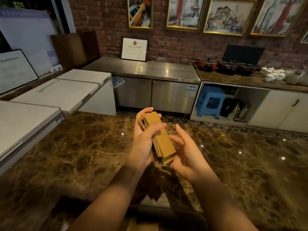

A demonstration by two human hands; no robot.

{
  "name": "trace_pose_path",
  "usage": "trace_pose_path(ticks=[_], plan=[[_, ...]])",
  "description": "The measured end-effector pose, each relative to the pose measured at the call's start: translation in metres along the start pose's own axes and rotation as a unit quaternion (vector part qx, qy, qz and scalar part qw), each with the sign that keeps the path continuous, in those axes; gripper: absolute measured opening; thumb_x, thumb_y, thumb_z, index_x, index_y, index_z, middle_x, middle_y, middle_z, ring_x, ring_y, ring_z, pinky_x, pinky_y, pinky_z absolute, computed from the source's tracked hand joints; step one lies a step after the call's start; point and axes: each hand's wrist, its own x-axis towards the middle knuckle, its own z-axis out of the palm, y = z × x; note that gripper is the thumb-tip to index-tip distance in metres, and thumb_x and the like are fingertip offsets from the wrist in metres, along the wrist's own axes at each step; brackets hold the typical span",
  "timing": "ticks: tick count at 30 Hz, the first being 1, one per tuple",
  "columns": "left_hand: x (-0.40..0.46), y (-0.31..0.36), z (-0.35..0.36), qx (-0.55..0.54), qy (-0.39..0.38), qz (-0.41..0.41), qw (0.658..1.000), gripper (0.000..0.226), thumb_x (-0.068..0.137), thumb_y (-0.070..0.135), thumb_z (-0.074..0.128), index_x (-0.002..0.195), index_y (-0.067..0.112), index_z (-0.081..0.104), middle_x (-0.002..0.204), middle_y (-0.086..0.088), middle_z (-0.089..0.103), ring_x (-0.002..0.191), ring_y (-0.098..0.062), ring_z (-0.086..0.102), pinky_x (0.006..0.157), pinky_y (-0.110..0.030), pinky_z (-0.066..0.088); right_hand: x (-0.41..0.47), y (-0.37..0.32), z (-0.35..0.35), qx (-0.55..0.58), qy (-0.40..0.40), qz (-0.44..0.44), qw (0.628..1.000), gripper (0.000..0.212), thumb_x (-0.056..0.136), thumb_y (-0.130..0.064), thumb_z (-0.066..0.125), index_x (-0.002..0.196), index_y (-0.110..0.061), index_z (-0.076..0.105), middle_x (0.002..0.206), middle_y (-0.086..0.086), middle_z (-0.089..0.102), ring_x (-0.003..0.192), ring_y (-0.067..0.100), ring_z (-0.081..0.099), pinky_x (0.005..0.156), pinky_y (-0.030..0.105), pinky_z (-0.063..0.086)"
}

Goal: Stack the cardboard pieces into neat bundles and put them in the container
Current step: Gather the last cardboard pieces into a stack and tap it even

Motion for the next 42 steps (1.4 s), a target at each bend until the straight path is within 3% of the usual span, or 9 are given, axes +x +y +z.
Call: trace_pose_path(ticks=[2,9,13,16,19,24,33,37,42], plan=[[0.001,-0.009,0.007,0.092,-0.008,0.063,0.994,0.045,0.077,0.017,0.070,0.113,0.043,0.061,0.117,-0.001,0.066,0.103,-0.026,0.068,0.086,-0.038,0.058,0.000,0.006,-0.005,0.111,-0.049,0.017,0.992,0.053,0.091,-0.042,0.067,0.129,-0.005,0.063,0.117,0.022,0.073,0.108,0.035,0.072,0.098,0.048,0.055],[0.012,-0.046,0.013,0.139,-0.050,0.076,0.986,0.060,0.077,0.017,0.068,0.129,0.044,0.053,0.119,-0.003,0.067,0.109,-0.031,0.065,0.092,-0.054,0.056,0.012,0.006,-0.034,0.104,-0.034,-0.019,0.994,0.039,0.093,-0.017,0.062,0.131,-0.007,0.064,0.118,0.018,0.074,0.105,0.029,0.072,0.083,0.040,0.059],[0.022,-0.061,0.008,0.094,-0.075,0.020,0.993,0.072,0.072,0.021,0.074,0.137,0.044,0.050,0.123,0.002,0.067,0.109,-0.020,0.066,0.086,-0.032,0.055,0.020,-0.002,-0.048,-0.029,0.050,-0.137,0.989,0.057,0.072,-0.013,0.076,0.127,-0.014,0.063,0.118,0.014,0.071,0.106,0.028,0.069,0.073,0.038,0.062],[0.030,-0.072,-0.005,0.141,-0.078,0.004,0.987,0.089,0.069,0.018,0.083,0.143,0.044,0.041,0.124,0.011,0.066,0.113,-0.012,0.065,0.084,-0.027,0.056,0.027,-0.013,-0.067,-0.230,0.164,-0.260,0.923,0.051,0.072,-0.008,0.085,0.113,-0.026,0.061,0.116,0.004,0.064,0.103,0.017,0.066,0.079,0.038,0.060],[0.042,-0.079,-0.014,0.264,-0.128,-0.030,0.956,0.089,0.067,0.023,0.085,0.139,0.050,0.041,0.134,0.012,0.057,0.118,0.003,0.059,0.087,-0.019,0.053,0.035,-0.014,-0.086,-0.370,0.186,-0.342,0.843,0.050,0.075,-0.010,0.086,0.101,-0.038,0.054,0.110,-0.012,0.060,0.095,-0.009,0.060,0.077,0.011,0.052],[0.048,-0.107,-0.007,0.181,-0.051,-0.197,0.962,0.058,0.074,0.062,0.075,0.110,0.018,0.062,0.103,-0.006,0.075,0.092,-0.015,0.074,0.078,-0.029,0.058,0.054,0.006,-0.109,-0.463,0.185,-0.366,0.786,0.055,0.076,-0.006,0.083,0.099,-0.042,0.049,0.114,0.000,0.059,0.106,0.013,0.060,0.091,0.032,0.053],[0.033,-0.165,-0.040,0.314,-0.007,-0.093,0.945,0.030,0.102,0.025,0.055,0.073,0.015,0.056,0.069,0.005,0.062,0.063,-0.004,0.057,0.065,-0.029,0.044,0.079,0.059,-0.137,-0.421,0.184,-0.313,0.831,0.043,0.080,-0.024,0.081,0.106,-0.044,0.053,0.118,-0.004,0.056,0.106,0.004,0.058,0.089,0.024,0.052],[0.026,-0.171,-0.042,0.249,-0.007,-0.057,0.967,0.020,0.095,0.015,0.053,0.097,0.029,0.068,0.099,0.014,0.071,0.095,-0.002,0.066,0.079,-0.013,0.049,0.092,0.066,-0.136,-0.271,0.206,-0.295,0.893,0.013,0.096,-0.033,0.063,0.109,-0.036,0.062,0.118,0.005,0.066,0.106,0.022,0.068,0.084,0.046,0.060],[0.032,-0.170,-0.031,0.204,0.004,-0.063,0.977,0.037,0.099,0.001,0.047,0.121,0.027,0.061,0.125,0.011,0.063,0.120,0.001,0.058,0.095,-0.013,0.045,0.108,0.068,-0.130,-0.227,0.285,-0.316,0.876,0.028,0.106,-0.026,0.047,0.130,-0.025,0.059,0.115,-0.013,0.071,0.102,-0.006,0.066,0.074,0.012,0.053]])
